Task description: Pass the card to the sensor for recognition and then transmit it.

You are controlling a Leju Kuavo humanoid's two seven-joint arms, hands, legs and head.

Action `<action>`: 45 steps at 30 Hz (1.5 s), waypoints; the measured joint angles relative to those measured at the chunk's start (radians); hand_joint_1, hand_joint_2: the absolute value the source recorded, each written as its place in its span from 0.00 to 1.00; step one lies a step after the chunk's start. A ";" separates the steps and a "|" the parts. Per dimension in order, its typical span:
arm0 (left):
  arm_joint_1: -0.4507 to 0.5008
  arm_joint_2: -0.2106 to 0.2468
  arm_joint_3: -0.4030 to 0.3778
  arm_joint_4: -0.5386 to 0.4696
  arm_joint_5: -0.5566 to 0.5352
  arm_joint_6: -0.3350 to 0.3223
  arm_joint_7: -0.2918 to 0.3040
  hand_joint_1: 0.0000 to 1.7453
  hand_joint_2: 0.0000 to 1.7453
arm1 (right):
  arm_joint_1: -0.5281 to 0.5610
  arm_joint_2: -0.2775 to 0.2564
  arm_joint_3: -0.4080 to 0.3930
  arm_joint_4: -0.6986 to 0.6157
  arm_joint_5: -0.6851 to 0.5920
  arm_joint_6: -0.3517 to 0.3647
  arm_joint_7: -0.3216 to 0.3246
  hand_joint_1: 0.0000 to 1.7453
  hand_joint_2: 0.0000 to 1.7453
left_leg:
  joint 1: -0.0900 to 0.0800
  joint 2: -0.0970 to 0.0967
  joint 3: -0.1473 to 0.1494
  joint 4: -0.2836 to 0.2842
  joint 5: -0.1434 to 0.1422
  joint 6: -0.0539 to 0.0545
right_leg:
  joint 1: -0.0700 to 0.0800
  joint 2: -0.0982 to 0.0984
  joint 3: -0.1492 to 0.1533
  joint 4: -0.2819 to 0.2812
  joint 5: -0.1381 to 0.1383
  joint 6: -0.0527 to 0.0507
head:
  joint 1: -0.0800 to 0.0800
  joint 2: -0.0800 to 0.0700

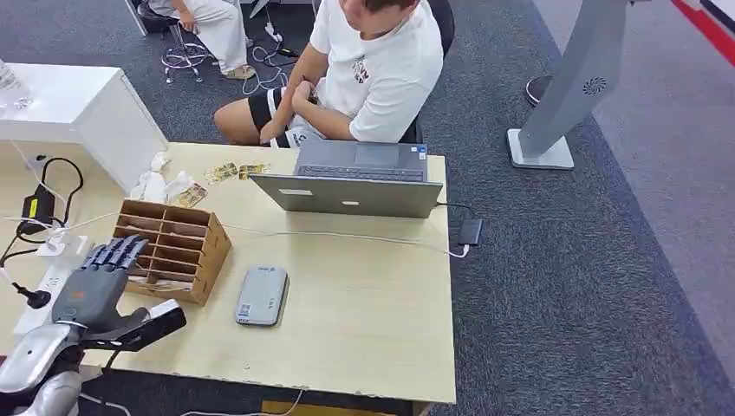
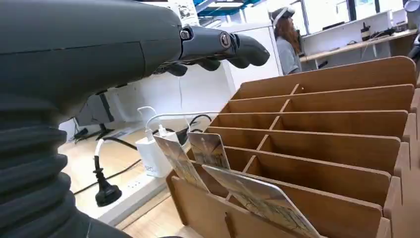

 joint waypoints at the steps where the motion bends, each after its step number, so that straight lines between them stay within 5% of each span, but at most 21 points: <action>1: 0.000 -0.002 0.002 0.000 -0.001 0.000 0.000 0.00 1.00 | 0.000 0.000 0.001 0.000 0.000 0.000 0.000 0.00 1.00 | 0.000 0.000 0.000 0.000 0.000 0.000 | 0.000 0.000 0.000 0.000 0.000 0.000 | 0.000 0.000; 41: -0.087 -0.080 -0.035 0.078 -0.076 0.010 0.001 0.00 1.00 | -0.006 0.000 0.026 0.000 0.003 0.010 0.003 0.00 1.00 | 0.000 0.000 0.000 0.000 0.000 0.000 | 0.000 0.000 -0.001 0.000 0.000 0.000 | 0.000 0.000; 42: -0.089 -0.080 -0.035 0.081 -0.076 0.010 0.001 1.00 1.00 | -0.006 0.000 0.026 0.000 0.003 0.010 0.003 0.00 1.00 | 0.000 0.000 0.000 0.000 0.000 0.000 | 0.000 0.000 -0.001 0.000 0.000 0.000 | 0.000 0.000; 45: -0.092 -0.080 -0.038 0.084 -0.076 0.010 0.001 1.00 1.00 | -0.006 0.000 0.026 0.000 0.003 0.010 0.003 0.00 1.00 | 0.000 0.000 0.000 0.000 0.000 0.000 | 0.000 0.000 -0.001 0.000 0.000 0.000 | 0.000 0.000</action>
